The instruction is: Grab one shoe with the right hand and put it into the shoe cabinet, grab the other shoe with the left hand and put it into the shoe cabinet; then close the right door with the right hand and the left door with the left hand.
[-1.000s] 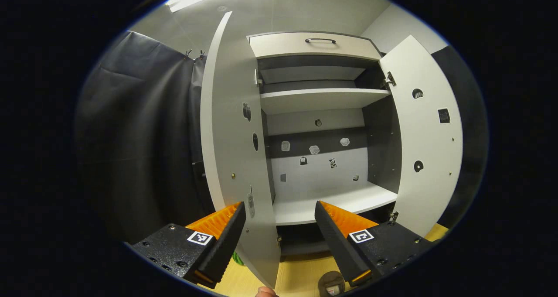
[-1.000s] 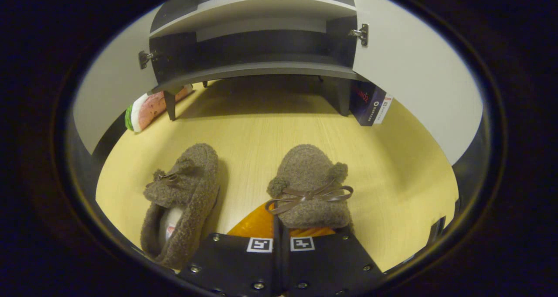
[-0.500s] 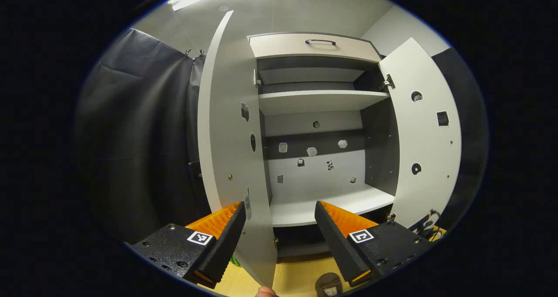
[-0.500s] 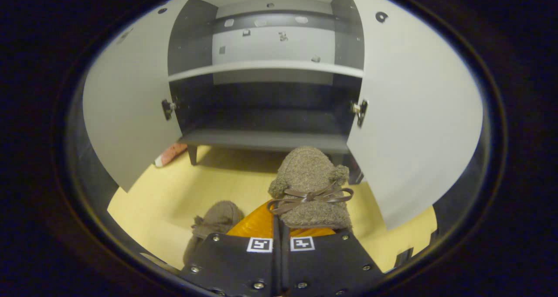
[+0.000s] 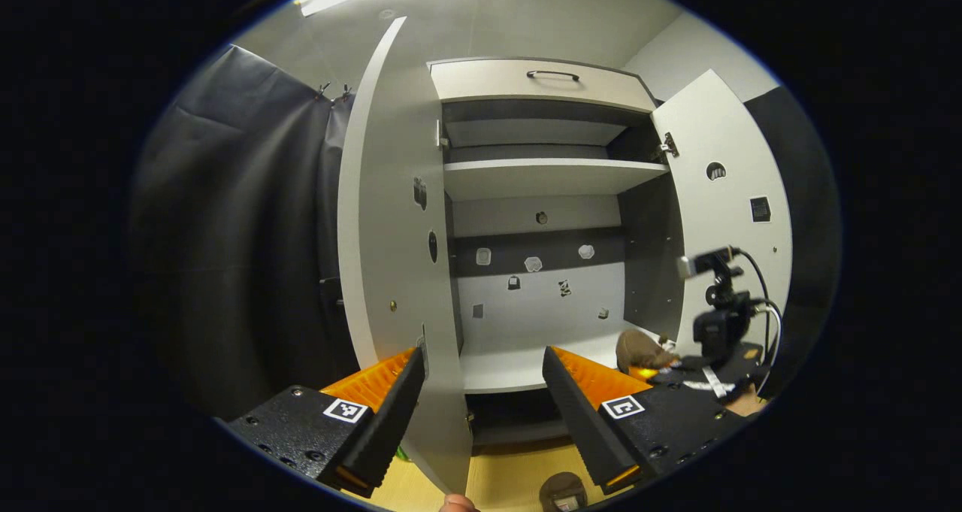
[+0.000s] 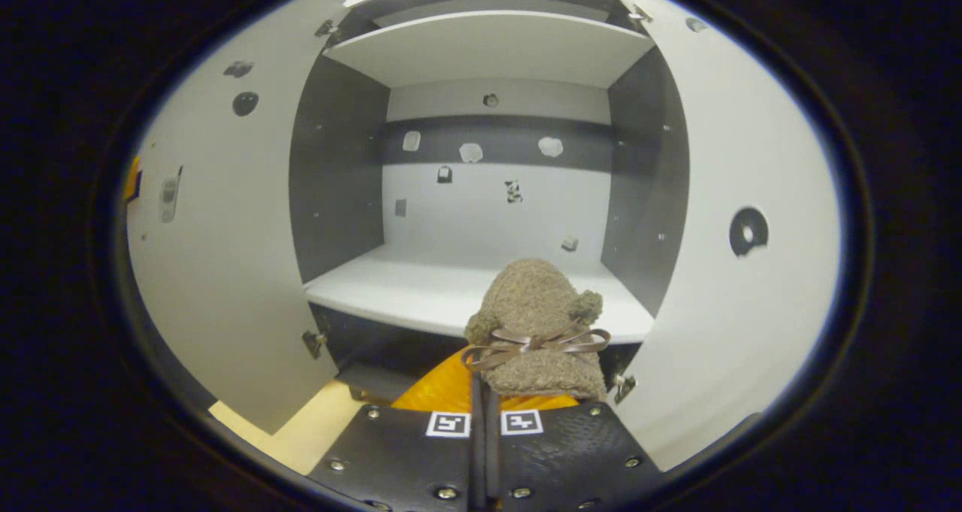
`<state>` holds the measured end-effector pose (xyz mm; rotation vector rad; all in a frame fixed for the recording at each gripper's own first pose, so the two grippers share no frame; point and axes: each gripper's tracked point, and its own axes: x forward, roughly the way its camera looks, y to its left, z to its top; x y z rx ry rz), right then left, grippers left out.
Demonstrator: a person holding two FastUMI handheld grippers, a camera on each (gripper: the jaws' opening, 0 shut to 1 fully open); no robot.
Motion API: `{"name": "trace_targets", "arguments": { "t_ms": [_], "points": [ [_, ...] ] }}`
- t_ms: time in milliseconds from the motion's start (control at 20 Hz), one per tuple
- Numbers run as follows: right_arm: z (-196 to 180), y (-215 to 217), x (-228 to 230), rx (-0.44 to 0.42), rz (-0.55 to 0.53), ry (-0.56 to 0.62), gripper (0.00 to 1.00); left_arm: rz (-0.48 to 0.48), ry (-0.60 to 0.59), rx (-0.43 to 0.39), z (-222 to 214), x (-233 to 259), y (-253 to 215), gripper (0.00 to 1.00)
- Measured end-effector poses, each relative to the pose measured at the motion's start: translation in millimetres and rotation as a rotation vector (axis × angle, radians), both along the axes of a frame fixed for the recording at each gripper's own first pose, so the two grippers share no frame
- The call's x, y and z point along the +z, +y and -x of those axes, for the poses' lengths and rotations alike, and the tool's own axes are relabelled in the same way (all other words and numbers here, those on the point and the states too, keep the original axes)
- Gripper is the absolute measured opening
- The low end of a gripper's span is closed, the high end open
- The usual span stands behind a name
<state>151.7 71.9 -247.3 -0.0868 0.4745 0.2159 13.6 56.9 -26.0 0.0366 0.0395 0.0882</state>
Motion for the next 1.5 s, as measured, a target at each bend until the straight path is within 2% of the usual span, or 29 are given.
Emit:
{"name": "trace_targets", "arguments": {
  "t_ms": [250, 300, 350, 500, 550, 600, 650, 1050, 1300, 1350, 1500],
  "points": [
    [-81, 3, 12, -0.02, 0.013, -0.033, 0.01, -0.001, -0.002, 0.004, -2, 1, 0, 0.94],
    [-96, 4, 14, -0.023, 0.01, -0.041, 0.01, -0.002, -0.003, 0.005, -2, 0, 0, 1.0],
    [-109, 4, 14, -0.025, 0.012, -0.042, 0.01, -0.003, -0.002, 0.006, -3, 0, 0, 1.0],
    [-139, 8, 9, -0.027, 0.01, -0.035, 0.01, -0.006, -0.004, 0.014, -4, 0, 0, 1.0],
    [-149, 8, 7, -0.031, 0.006, -0.034, 0.01, -0.007, -0.004, 0.015, -4, 0, 0, 0.97],
    [-158, 9, 1, -0.036, 0.006, -0.025, 0.01, -0.008, -0.003, 0.017, -5, 0, 0, 1.0],
    [-165, 9, -4, -0.039, 0.007, -0.017, 0.01, -0.009, -0.002, 0.02, -5, 0, 0, 0.97],
    [-193, 7, -43, -0.075, 0.044, 0.03, 0.02, -0.016, 0.002, 0.026, -7, -1, 0, 0.96],
    [-197, 4, -61, -0.093, 0.03, 0.09, 0.14, -0.017, 0.005, 0.028, -8, -2, 0, 0.96],
    [-196, 3, -60, -0.093, 0.028, 0.092, 0.2, -0.017, 0.005, 0.029, -9, -1, 1, 0.96],
    [-186, 3, -58, -0.085, 0.044, 0.109, 0.25, -0.015, 0.007, 0.028, -9, -2, 0, 0.96]
  ]
}}
